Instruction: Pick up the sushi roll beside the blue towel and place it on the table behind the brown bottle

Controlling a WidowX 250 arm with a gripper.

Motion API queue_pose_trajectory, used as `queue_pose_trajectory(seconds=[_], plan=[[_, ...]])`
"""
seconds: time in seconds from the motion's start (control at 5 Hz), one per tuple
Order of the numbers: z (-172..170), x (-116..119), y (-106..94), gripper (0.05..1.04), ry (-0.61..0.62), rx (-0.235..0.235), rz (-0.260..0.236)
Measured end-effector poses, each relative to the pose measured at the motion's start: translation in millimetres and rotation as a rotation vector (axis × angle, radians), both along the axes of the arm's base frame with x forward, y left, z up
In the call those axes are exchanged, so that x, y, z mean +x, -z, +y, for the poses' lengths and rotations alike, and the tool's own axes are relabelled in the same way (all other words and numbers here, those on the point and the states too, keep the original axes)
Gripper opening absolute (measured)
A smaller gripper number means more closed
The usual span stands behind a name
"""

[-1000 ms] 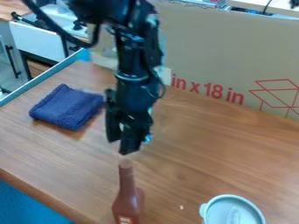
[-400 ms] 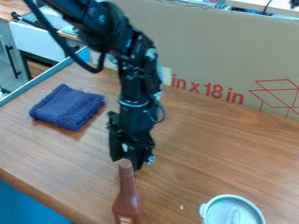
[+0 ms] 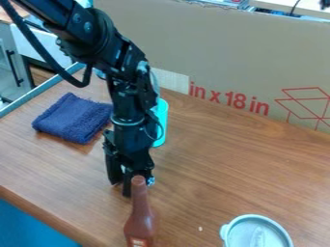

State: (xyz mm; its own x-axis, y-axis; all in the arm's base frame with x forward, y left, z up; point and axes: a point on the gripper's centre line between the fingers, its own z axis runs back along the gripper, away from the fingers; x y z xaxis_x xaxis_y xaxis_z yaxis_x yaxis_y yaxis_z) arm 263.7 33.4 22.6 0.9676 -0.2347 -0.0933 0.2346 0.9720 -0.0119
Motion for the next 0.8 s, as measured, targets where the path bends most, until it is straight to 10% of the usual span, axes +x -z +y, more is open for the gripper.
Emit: queue_pose_trajectory(seconds=[0.2, 0.4, 0.8], plan=[[1.8, -2.6, 0.5, 0.638, -0.009, 0.009, 0.024], [1.3, -5.7, -0.6, 0.936, -0.036, 0.011, 0.046], [1.0, -10.3, -41.9, 1.003, -0.037, 0.016, -0.015]])
